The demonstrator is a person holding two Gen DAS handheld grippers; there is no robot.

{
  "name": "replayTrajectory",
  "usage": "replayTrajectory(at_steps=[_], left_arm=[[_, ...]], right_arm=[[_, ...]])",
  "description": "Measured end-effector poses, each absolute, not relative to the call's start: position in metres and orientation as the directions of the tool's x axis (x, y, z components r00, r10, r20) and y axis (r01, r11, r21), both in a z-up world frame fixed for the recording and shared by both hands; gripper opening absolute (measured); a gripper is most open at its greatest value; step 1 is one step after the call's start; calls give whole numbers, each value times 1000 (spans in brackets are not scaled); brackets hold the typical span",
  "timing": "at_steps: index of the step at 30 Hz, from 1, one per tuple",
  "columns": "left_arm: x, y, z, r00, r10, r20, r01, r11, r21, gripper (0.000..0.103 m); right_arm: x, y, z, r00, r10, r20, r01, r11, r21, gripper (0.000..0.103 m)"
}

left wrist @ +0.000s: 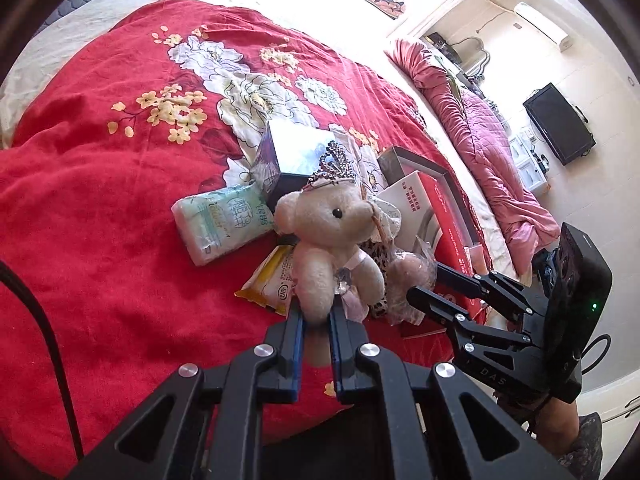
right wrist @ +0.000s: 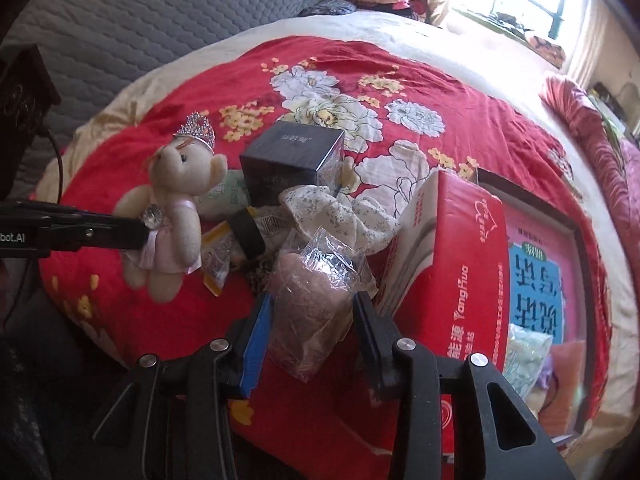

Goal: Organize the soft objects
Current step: 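Close the left tool on the plush bear while the right tool grasps the clear bag with pink ball, then carry the plush bear and clear bag toward the pink tray with both tools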

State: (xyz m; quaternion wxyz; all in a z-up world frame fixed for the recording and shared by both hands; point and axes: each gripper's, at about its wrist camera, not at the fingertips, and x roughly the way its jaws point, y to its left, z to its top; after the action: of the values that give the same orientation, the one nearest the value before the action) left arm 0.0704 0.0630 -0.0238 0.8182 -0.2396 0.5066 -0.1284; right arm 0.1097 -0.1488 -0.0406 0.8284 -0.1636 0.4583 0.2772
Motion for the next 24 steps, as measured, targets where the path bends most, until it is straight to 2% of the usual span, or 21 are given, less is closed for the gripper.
replayTrajectory(at_steps=[14, 24], left_arm=[[69, 30, 22, 503, -430, -750, 50, 880, -472, 11], [81, -33, 56, 505, -458, -731, 163, 883, -441, 11]], right_arm=[[91, -180, 14, 535, 367, -761, -540, 841, 26, 42], [83, -235, 45, 624, 343, -702, -439, 897, 48, 42]])
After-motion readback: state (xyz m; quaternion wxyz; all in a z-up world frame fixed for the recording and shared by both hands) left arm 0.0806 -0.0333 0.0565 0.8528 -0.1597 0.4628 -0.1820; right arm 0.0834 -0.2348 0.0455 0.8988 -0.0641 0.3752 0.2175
